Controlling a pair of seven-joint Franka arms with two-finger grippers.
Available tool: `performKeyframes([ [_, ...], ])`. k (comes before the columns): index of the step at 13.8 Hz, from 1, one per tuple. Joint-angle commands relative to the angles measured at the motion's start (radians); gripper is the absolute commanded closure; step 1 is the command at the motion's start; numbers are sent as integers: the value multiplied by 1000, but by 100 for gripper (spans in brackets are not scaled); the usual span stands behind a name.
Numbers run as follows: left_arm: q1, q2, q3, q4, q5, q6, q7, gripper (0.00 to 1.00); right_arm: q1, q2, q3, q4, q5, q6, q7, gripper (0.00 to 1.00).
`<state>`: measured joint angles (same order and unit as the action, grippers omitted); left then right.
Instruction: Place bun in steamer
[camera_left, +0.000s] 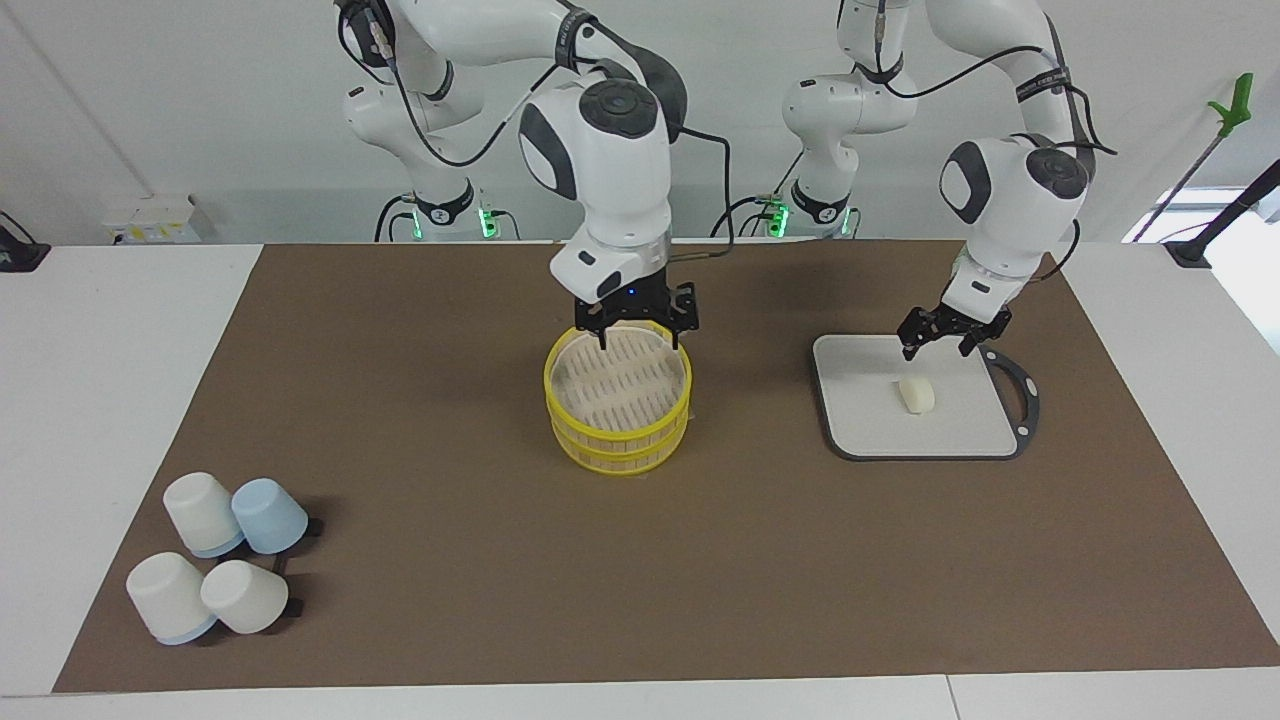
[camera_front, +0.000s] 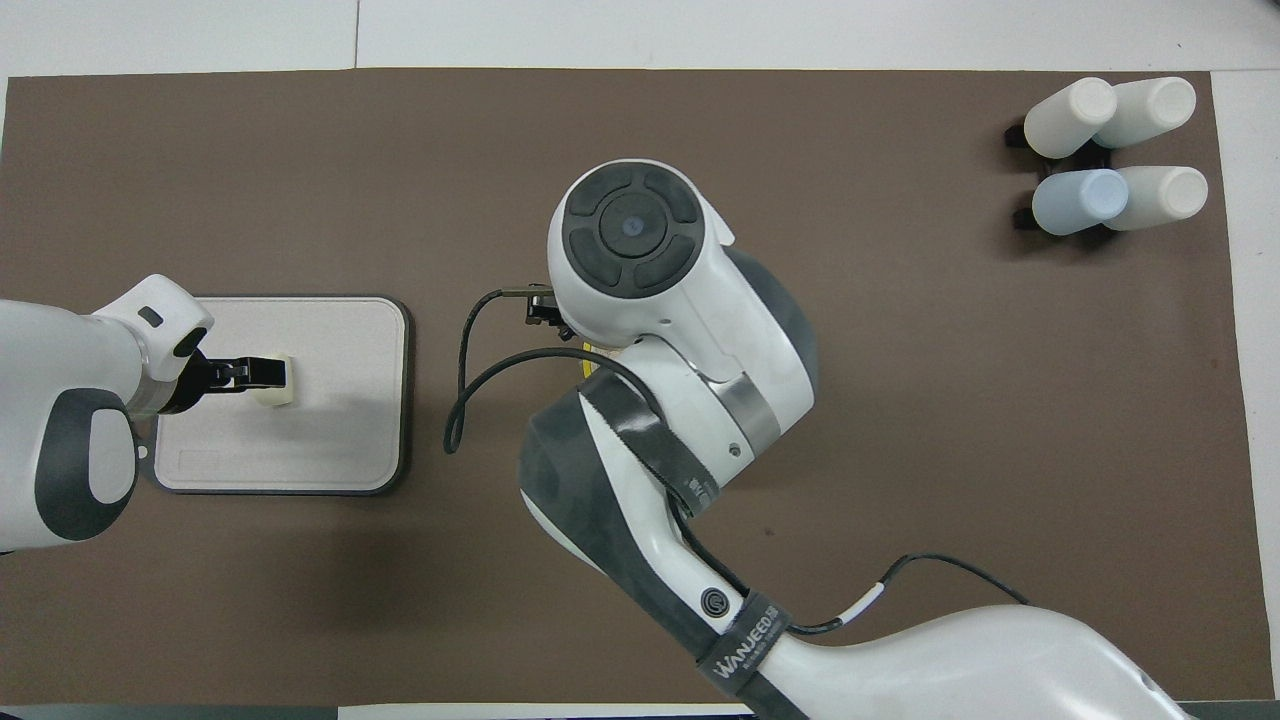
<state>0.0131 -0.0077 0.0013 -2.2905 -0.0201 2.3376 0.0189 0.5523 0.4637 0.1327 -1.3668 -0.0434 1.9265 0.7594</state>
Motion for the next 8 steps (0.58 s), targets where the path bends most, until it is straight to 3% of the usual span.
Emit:
performKeyframes([
  [1,5,35,-6,-35,-12,113,-8,0,21,1,-4,-111,-38,104,32,0],
  [3,7,57,-7,-38,-12,137,-11,0,21,-42,-2,-245,-44,202,23,0],
  [6,1,61,-6,-38,-12,135,-11,0,47,-60,-2,-296,-44,232,20,3],
  [8,-4,60,-6,-44,-12,131,-13,14,54,-60,-1,-291,-46,233,18,43],
])
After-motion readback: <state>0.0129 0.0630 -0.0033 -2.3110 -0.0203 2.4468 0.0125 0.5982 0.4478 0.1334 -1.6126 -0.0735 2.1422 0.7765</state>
